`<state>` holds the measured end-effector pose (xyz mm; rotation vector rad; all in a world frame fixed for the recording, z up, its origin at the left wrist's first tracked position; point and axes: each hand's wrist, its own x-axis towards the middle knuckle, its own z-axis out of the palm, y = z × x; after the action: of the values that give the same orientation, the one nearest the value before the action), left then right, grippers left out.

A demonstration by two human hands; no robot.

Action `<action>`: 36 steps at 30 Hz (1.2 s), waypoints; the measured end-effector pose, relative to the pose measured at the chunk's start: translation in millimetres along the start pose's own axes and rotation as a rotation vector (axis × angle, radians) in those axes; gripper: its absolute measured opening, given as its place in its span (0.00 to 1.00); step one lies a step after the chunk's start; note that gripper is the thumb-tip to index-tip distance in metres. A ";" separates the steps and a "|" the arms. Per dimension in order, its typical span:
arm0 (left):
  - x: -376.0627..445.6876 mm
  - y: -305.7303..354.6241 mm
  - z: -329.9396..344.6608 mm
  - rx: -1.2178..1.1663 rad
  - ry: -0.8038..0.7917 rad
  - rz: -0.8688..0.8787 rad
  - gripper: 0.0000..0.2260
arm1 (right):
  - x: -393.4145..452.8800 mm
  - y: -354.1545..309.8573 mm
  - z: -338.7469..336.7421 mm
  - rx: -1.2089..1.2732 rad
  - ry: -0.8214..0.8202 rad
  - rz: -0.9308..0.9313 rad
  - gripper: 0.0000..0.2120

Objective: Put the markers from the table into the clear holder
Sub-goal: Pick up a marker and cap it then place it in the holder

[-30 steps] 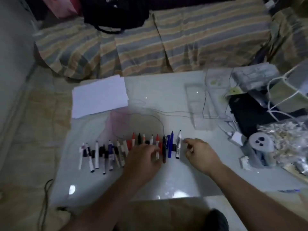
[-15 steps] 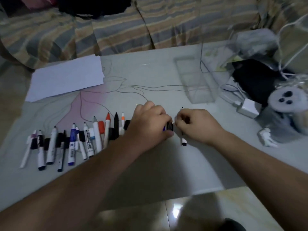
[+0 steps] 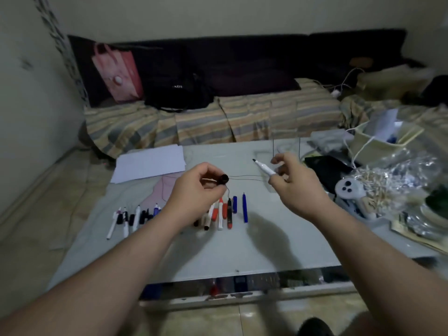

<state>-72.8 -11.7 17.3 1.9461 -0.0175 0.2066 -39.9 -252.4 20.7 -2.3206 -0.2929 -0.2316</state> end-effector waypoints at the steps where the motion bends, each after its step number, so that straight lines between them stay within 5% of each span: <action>1: -5.7 6.8 -3.5 0.002 0.009 0.006 0.09 | -8.2 -8.2 -4.1 -0.058 0.010 -0.070 0.08; 6: -18.8 13.1 -12.2 -0.019 0.037 0.008 0.10 | -19.2 -27.1 -2.9 -0.345 0.069 -0.344 0.13; 14: 2.8 -7.5 -1.7 0.049 -0.025 0.039 0.12 | 8.3 -19.0 25.0 -0.431 0.006 -0.424 0.14; 26: 40.3 -29.9 20.4 0.342 -0.030 0.254 0.11 | 32.0 5.4 54.0 -0.406 -0.052 -0.374 0.14; 30: 49.7 -47.7 24.7 0.395 -0.076 0.243 0.10 | 38.7 9.2 58.6 -0.350 -0.264 -0.313 0.09; 32: 51.8 -54.1 34.0 0.225 -0.065 0.160 0.12 | 55.0 15.7 47.4 -0.410 -0.314 -0.282 0.09; 34: 56.2 -62.2 44.1 0.071 -0.054 0.078 0.16 | 79.5 32.4 30.1 -0.290 -0.105 -0.196 0.08; 36: 63.3 -78.4 51.9 0.197 -0.082 0.090 0.14 | 101.1 53.5 10.8 -0.050 0.242 -0.058 0.10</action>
<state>5.2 -24.6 -64.0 2.1515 -0.1436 0.1940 72.7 -266.7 2.5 -2.3059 -0.2349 -0.5489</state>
